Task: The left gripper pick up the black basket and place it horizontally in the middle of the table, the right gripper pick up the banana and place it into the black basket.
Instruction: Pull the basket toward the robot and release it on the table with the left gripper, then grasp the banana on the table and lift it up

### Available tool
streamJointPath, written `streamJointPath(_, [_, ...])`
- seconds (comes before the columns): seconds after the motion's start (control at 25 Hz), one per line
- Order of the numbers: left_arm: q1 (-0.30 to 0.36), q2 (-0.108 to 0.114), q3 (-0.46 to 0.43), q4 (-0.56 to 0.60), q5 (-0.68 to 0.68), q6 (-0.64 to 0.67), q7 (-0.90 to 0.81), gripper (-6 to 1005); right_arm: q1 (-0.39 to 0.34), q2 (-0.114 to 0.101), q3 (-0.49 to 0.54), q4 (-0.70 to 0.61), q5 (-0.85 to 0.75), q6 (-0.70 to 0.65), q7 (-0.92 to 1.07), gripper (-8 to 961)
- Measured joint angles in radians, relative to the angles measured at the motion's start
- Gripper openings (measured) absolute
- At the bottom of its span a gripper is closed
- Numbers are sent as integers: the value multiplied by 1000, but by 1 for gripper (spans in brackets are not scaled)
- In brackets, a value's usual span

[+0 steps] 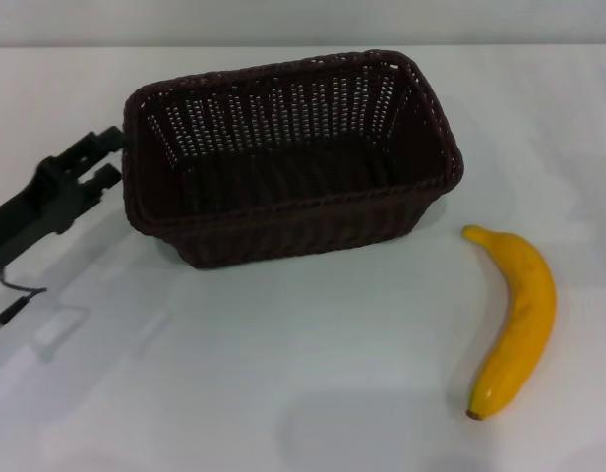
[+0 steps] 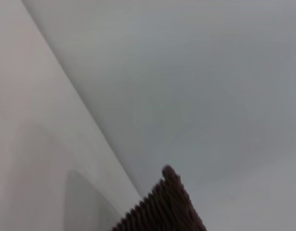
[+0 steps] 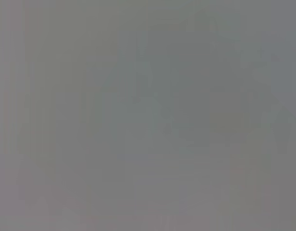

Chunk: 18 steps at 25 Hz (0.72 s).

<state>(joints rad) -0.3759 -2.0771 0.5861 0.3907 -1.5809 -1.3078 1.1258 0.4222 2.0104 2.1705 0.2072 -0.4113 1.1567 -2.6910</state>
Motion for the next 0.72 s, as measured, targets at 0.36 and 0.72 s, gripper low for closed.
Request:
streamJointPath(0.36, [141,9,-3,94,-181,-40,131,881,-12,-3,8,3,8,12,54,873])
streamJointPath(0.72, [199,0,-5,-89,-610,-109,725,881,-112,-114,-40,170,-209,17,689,873])
